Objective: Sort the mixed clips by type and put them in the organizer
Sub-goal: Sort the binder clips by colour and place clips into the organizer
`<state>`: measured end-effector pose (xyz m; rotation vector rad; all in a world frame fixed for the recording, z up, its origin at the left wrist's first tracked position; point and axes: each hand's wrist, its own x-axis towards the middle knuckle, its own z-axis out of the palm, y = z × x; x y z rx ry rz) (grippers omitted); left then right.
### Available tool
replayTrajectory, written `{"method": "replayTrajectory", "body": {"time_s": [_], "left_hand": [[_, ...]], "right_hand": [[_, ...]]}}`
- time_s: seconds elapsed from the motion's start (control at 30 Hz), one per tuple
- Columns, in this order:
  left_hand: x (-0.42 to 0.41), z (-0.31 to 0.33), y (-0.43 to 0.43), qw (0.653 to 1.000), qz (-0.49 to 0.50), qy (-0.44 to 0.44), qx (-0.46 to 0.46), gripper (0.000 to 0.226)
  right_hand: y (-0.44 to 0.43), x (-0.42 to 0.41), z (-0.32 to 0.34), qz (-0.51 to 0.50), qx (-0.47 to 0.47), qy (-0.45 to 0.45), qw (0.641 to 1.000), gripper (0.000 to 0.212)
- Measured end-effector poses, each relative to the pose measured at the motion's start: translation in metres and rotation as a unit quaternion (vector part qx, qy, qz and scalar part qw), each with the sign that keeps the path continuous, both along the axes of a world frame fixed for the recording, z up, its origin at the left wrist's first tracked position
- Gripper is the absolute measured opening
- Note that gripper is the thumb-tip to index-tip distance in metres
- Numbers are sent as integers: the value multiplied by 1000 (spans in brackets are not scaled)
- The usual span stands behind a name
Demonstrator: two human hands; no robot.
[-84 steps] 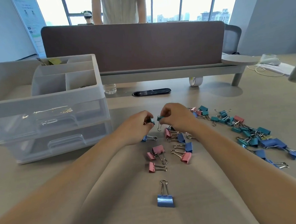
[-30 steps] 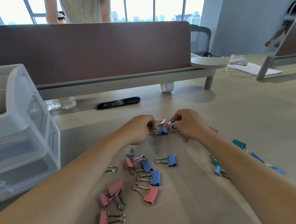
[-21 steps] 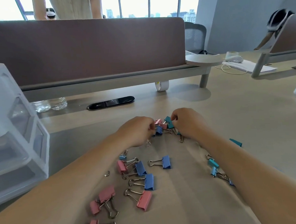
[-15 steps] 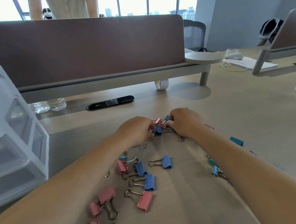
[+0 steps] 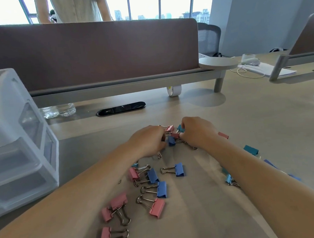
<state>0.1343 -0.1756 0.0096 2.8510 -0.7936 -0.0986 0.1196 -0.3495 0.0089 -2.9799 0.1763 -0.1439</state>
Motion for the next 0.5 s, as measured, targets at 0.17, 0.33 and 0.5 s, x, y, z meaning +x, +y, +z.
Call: {"method": "replayTrajectory", "body": {"time_s": [0.17, 0.33, 0.5], "left_hand": [[-22, 24, 24, 994, 30, 22, -105, 16], [-60, 57, 66, 986, 70, 14, -153, 16], [-107, 97, 122, 976, 105, -15, -190, 19]], "right_hand": [[8, -19, 22, -4, 116, -12, 993, 30], [42, -47, 53, 59, 174, -1, 983, 18], [103, -86, 101, 163, 207, -55, 963, 11]]}}
